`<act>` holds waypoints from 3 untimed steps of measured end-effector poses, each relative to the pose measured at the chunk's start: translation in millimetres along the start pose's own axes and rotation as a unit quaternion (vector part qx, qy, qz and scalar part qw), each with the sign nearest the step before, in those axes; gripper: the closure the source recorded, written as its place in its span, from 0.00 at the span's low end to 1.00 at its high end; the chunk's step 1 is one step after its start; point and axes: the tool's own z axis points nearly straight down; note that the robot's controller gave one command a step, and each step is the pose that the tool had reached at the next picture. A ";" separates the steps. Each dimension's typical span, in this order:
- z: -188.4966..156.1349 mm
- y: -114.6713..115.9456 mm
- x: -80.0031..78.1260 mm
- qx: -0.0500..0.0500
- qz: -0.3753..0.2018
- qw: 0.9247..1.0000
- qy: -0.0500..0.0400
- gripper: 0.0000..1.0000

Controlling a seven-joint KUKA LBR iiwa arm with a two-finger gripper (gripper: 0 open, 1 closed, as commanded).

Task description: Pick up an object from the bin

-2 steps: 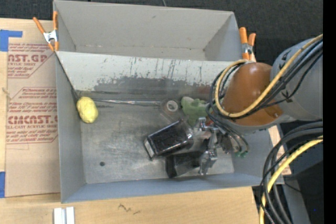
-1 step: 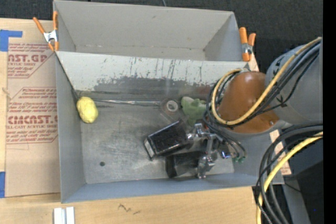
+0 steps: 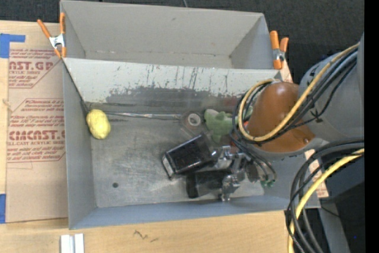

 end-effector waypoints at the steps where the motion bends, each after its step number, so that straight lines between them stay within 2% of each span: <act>1: 0.0 0.0 0.0 0.000 0.000 1.000 0.000 1.00; 3: -5.8 0.8 2.3 -0.001 0.001 1.000 0.000 1.00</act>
Offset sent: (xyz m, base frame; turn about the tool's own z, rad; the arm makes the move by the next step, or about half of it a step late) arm 0.0001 0.0001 0.0106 0.0000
